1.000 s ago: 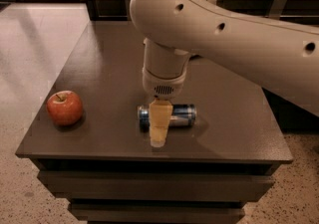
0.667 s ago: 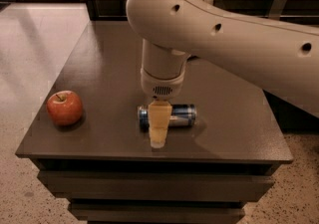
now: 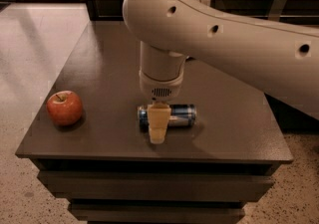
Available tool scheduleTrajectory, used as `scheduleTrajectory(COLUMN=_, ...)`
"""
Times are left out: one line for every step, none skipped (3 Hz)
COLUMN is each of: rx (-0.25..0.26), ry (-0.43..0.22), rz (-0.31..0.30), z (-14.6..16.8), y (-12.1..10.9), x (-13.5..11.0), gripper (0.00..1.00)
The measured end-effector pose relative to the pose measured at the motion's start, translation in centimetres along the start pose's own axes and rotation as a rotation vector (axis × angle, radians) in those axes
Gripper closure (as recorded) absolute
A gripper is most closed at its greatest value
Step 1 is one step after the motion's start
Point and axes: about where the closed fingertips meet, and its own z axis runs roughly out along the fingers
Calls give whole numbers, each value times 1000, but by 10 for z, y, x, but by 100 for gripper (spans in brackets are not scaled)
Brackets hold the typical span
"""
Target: Place redbull can upright
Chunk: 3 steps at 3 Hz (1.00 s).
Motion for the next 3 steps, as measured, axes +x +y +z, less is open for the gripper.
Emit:
scheduleTrajectory(rx=-6, ry=5, rz=-3, z=1, y=2, x=0, gripper=41)
scheduleTrajectory(rx=-10, ry=8, rz=-4, z=1, y=3, x=0, gripper=64)
scheduleTrajectory(rx=-1, ry=6, rz=-3, z=-2, y=1, x=-1, gripper=88)
